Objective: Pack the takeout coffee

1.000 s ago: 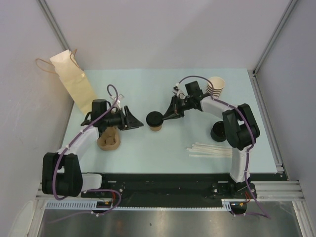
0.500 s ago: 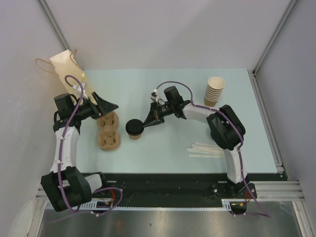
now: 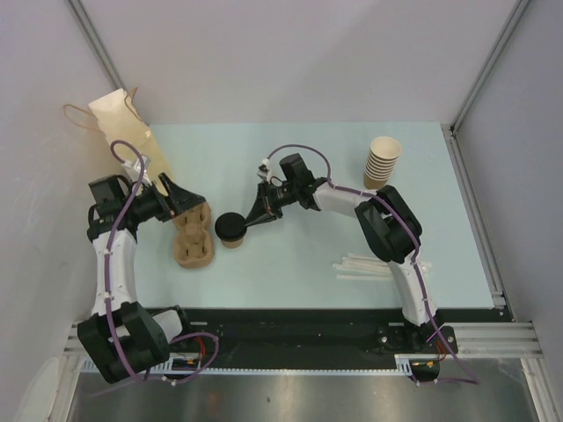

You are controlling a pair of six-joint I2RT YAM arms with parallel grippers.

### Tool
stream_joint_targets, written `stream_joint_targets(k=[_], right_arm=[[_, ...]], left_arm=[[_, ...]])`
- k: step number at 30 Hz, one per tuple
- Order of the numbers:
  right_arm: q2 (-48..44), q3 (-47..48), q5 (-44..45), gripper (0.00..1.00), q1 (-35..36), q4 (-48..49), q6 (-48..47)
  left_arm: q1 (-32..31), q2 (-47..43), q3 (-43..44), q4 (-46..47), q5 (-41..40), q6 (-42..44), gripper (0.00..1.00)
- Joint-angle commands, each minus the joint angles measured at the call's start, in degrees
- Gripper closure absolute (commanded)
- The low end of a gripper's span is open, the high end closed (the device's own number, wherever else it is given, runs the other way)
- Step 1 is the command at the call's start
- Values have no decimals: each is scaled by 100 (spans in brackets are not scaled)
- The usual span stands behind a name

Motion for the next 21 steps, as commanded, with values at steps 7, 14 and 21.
stream_joint_targets(k=[7, 14, 21], right_arm=[[320, 527, 220, 100, -9, -280, -286], [338, 545, 220, 100, -9, -280, -250], [373, 966, 483, 100, -246, -288, -198]], left_arm=[[323, -95, 81, -402, 121, 557, 16], [349, -112, 37, -367, 112, 575, 15], [349, -147, -33, -315, 121, 557, 16]])
